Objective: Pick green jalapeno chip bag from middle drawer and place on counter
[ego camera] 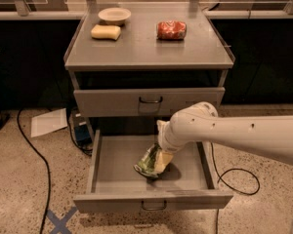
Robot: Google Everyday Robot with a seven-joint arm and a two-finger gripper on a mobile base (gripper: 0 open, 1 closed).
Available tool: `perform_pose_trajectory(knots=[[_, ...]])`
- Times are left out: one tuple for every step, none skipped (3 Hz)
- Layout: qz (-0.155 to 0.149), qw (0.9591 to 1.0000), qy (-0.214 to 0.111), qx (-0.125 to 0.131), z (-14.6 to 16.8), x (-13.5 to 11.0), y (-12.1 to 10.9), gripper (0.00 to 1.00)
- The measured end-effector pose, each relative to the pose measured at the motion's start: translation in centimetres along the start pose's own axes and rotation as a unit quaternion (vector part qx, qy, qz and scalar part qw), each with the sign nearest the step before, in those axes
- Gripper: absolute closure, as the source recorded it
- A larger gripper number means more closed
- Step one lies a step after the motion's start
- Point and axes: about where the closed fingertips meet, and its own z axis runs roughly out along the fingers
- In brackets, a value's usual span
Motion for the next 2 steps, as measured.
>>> perform_pose_trajectory(knots=[[0.028,0.9990,-0.035,-0.009,3.4,2.6,-0.4,0.00],[0.028,0.9959,-0.081,-0.028,8.0,4.3,-1.4,0.00]])
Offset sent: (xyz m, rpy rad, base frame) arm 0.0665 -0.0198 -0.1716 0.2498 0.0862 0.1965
